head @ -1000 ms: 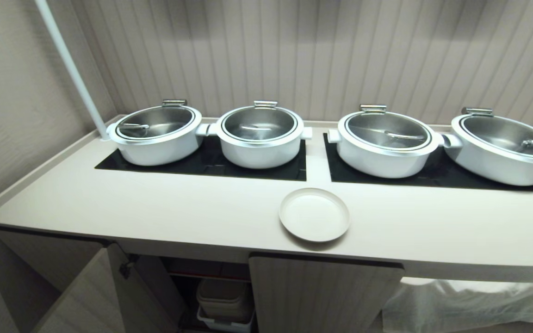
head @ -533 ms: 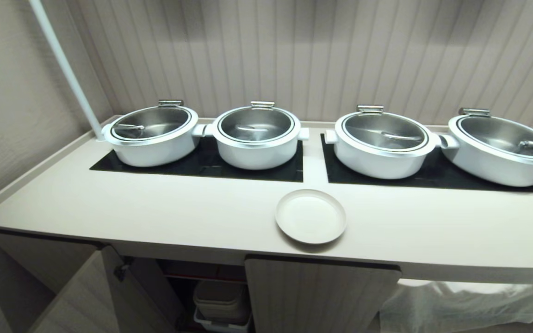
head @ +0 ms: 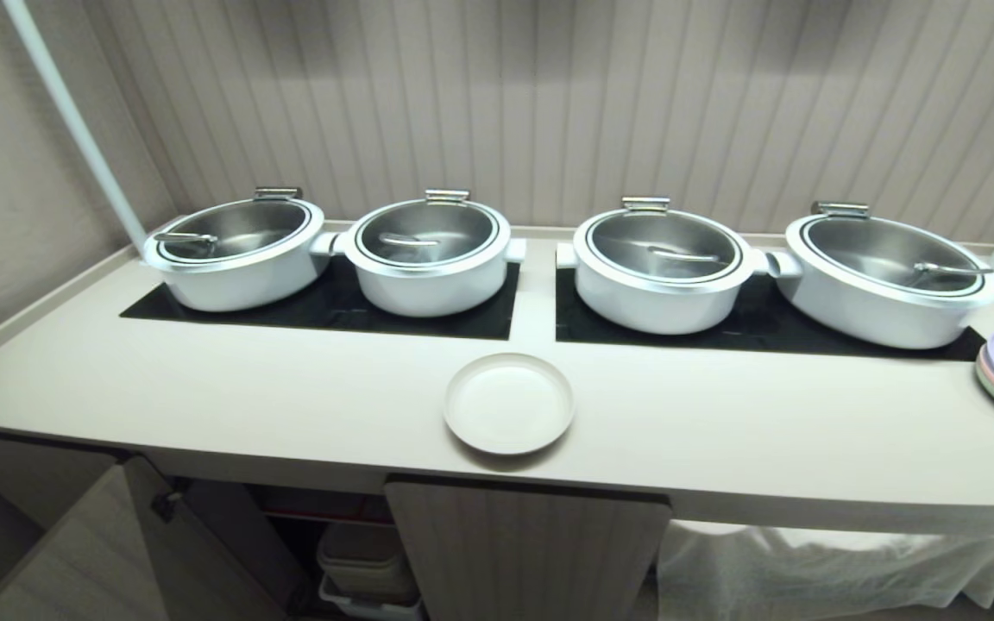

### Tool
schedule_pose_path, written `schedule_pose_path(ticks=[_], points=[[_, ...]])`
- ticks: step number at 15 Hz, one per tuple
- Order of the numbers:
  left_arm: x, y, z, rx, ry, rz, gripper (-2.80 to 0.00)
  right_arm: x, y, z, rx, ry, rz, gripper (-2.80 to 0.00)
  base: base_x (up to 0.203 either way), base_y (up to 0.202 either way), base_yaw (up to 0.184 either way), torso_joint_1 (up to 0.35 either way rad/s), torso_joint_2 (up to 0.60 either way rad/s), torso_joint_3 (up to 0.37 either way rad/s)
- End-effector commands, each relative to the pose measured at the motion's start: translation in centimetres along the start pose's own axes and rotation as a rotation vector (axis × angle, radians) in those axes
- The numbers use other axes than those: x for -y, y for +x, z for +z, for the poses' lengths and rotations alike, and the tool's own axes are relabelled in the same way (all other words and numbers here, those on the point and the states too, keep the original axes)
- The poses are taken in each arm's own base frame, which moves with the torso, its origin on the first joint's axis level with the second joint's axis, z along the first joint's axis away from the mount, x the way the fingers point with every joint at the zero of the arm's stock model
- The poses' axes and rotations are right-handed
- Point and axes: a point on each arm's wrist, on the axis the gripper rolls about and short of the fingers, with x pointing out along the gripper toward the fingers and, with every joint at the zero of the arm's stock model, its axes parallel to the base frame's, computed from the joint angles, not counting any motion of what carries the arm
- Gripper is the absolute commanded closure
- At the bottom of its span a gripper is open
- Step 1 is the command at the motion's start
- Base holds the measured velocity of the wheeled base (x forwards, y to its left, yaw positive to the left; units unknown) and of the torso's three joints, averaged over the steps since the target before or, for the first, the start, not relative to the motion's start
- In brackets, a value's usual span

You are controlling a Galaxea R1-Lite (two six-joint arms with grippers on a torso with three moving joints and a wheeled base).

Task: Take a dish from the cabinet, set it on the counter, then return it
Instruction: Pick up the plate from the table

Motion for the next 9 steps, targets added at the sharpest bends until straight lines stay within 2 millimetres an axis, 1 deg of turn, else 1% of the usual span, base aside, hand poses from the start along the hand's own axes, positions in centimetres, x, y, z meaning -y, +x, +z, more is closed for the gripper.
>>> schedule_pose_path(ticks=[1, 7, 8, 9], points=[[0.0, 0.01, 0.01, 0.0, 0.0, 0.0, 0.0, 0.0, 0.0, 0.01, 0.0, 0.0, 0.0, 0.0, 0.0, -0.192, 0.003, 0.002, 0.0, 0.002], [0.0, 0.01, 0.01, 0.0, 0.0, 0.001, 0.0, 0.0, 0.01, 0.01, 0.0, 0.0, 0.0, 0.0, 0.0, -0.187, 0.004, 0.002, 0.0, 0.003], [0.0, 0.01, 0.01, 0.0, 0.0, 0.001, 0.0, 0.0, 0.0, 0.01, 0.001, 0.0, 0.0, 0.0, 0.0, -0.118, 0.003, 0.002, 0.0, -0.001], [0.0, 0.01, 0.01, 0.0, 0.002, 0.001, 0.0, 0.0, 0.0, 0.01, 0.0, -0.001, 0.0, 0.0, 0.0, 0.0, 0.0, 0.0, 0.0, 0.0]])
